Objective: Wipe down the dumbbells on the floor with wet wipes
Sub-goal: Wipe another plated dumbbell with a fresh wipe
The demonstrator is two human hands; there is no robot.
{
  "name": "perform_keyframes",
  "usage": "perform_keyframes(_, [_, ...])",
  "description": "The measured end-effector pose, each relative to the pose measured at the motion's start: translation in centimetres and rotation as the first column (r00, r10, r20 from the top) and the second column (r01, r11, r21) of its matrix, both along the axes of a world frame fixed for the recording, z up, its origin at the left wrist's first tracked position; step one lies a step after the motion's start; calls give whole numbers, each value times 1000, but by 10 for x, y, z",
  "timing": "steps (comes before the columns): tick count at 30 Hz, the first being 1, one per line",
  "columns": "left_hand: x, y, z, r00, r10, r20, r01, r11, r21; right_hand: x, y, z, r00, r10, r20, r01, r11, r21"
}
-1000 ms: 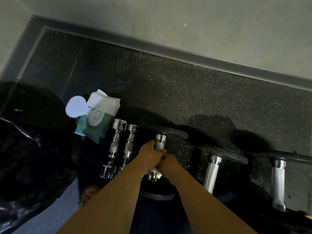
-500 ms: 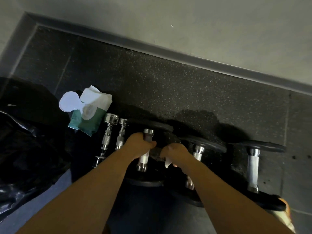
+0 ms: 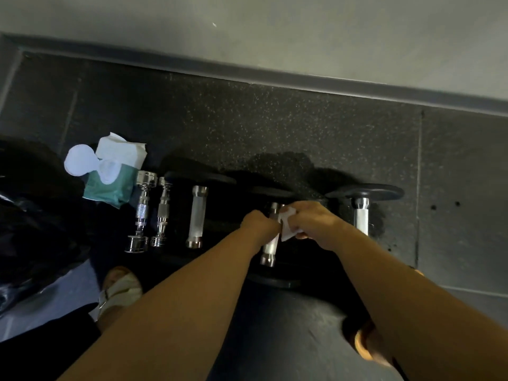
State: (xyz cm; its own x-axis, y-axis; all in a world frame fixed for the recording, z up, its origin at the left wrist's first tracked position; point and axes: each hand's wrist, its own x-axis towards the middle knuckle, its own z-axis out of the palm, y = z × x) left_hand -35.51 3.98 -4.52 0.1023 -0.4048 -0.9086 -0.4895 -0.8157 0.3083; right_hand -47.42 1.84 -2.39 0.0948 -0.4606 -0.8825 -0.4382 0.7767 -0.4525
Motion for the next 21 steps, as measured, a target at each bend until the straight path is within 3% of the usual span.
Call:
perform_keyframes(5, [-24, 11, -21, 998, 50, -33, -44, 988, 149, -42, 8, -4, 993, -47, 108, 49, 999, -12])
perform_keyframes(12, [-30, 22, -28, 993, 116, -11, -115, 990, 76, -61, 14, -4, 985, -63, 158, 71, 997, -43])
perform_keyframes(17, [-32, 26, -6, 982, 171, -78, -165, 983, 73, -59, 18, 15, 976, -86, 199, 115, 983, -141])
perform_keyframes(21, [-25, 25, 32, 972, 173, -160, -181, 983, -38, -49, 16, 53, 955, -119, 272, 181, 960, -216])
